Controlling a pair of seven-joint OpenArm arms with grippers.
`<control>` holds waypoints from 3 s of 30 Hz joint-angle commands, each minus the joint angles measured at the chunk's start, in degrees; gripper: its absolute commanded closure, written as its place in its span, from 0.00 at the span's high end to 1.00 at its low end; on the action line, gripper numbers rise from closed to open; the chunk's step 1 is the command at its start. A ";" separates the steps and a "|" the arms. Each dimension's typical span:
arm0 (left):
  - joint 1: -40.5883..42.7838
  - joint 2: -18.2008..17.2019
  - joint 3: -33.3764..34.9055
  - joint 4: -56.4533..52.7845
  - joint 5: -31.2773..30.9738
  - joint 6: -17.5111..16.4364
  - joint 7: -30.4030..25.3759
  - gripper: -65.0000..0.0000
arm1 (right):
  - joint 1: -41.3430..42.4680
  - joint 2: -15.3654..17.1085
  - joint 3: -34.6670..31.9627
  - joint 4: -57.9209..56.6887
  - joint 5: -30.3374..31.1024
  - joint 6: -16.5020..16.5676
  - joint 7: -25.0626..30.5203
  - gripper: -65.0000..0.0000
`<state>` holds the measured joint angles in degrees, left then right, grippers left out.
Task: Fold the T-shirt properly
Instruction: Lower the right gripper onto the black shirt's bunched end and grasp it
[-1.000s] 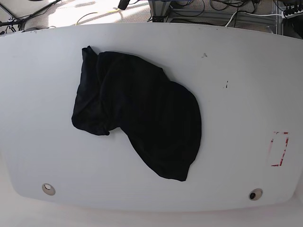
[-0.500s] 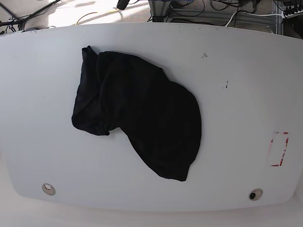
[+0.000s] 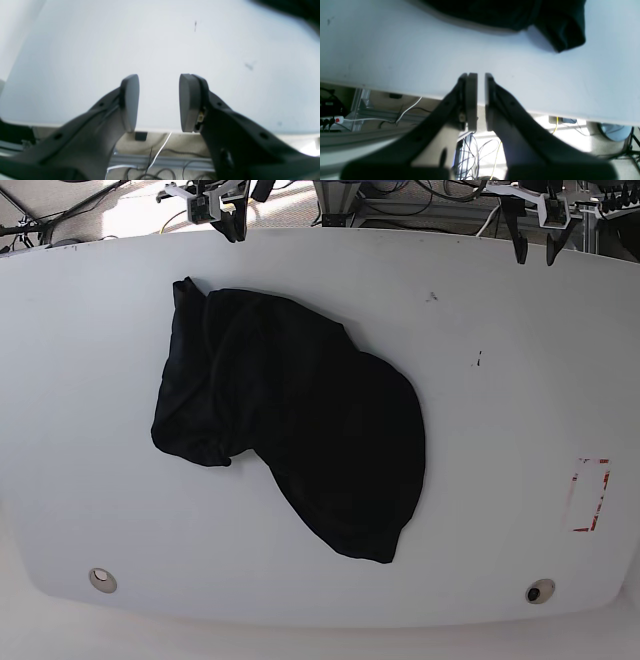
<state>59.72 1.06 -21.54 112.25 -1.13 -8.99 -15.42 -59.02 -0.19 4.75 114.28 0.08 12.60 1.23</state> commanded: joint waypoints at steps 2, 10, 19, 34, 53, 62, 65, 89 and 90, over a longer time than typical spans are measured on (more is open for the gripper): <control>-1.04 -0.93 0.75 0.94 0.11 0.33 -1.33 0.37 | 3.16 0.05 0.04 0.93 0.32 0.01 1.27 0.09; -8.60 -8.84 4.27 0.68 0.03 0.33 1.31 0.37 | 12.30 -2.76 1.88 0.93 3.66 0.01 -4.62 0.36; -18.27 -12.36 4.18 0.68 -0.24 0.33 15.82 0.43 | 23.55 -2.67 1.97 1.02 3.75 0.89 -15.43 0.40; -19.68 -12.09 5.06 0.59 0.11 0.33 16.52 0.77 | 40.17 -2.67 6.89 0.40 3.75 6.52 -32.05 0.77; -23.02 -12.09 5.50 0.59 0.20 0.33 16.61 0.77 | 44.39 -2.76 11.55 -8.13 3.75 10.83 -35.92 0.67; -23.02 -12.01 5.58 0.59 0.20 0.33 16.61 0.77 | 46.06 -2.85 11.64 -9.18 3.75 11.88 -35.83 0.66; -23.02 -12.01 5.67 0.59 0.20 0.33 16.61 0.77 | 46.67 -3.02 11.55 -9.97 3.75 13.38 -35.92 0.66; -27.24 -12.01 9.89 0.68 -0.06 0.33 22.94 0.77 | 46.23 -4.69 11.20 -8.39 3.75 13.55 -38.64 0.00; -28.65 -12.01 11.21 0.68 -0.06 0.33 25.31 0.77 | 46.23 -4.69 11.20 -8.04 3.75 13.55 -38.64 0.00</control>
<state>32.40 -10.76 -11.86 111.90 -0.95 -8.38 8.84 -13.34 -5.06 16.03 103.98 3.25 25.80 -38.54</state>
